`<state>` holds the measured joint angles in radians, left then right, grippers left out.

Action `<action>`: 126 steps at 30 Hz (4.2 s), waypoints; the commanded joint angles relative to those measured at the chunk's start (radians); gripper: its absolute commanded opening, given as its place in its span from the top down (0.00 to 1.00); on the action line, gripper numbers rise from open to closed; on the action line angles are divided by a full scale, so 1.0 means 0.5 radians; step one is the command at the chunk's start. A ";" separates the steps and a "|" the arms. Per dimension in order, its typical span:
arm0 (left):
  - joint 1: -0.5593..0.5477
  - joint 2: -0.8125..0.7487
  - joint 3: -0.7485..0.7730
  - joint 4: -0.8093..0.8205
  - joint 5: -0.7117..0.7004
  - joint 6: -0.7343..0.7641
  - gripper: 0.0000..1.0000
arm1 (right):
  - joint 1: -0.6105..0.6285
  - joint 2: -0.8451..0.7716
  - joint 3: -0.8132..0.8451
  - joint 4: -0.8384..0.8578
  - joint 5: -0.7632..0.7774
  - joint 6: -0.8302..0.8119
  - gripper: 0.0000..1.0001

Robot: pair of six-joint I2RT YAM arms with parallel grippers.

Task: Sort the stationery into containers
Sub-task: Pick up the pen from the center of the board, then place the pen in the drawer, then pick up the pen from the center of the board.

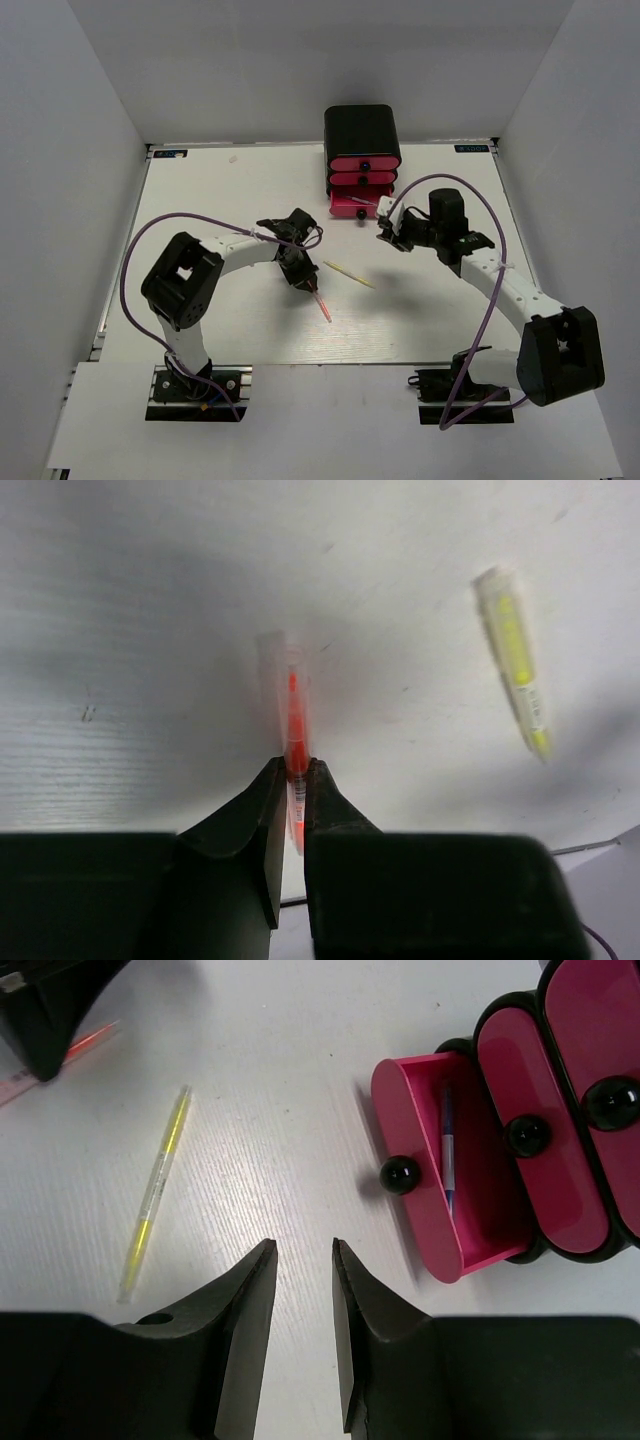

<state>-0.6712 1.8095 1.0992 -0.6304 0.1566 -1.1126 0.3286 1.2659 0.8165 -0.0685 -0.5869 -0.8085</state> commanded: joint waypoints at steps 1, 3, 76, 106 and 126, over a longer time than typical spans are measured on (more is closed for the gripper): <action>0.005 -0.097 0.121 -0.009 -0.166 0.099 0.93 | -0.010 -0.068 -0.035 0.079 -0.087 0.052 0.65; 0.005 -0.125 0.139 -0.009 -0.166 0.121 0.93 | -0.007 -0.081 -0.047 0.079 -0.087 0.059 0.65; 0.134 0.744 1.081 1.383 -0.384 -0.828 0.60 | -0.265 -0.875 -0.697 0.609 0.444 0.691 0.93; 0.134 -1.701 -0.959 0.954 -0.598 0.246 0.01 | 0.336 0.704 0.165 -0.176 0.047 0.061 0.31; 0.134 -2.024 -1.054 0.570 -0.761 0.225 0.01 | 0.561 0.889 0.241 -0.161 0.483 0.141 0.80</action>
<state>-0.6041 0.8173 0.5819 -0.3302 -0.2012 -0.9962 0.6071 1.7065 0.9100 -0.1471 -0.3840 -0.7265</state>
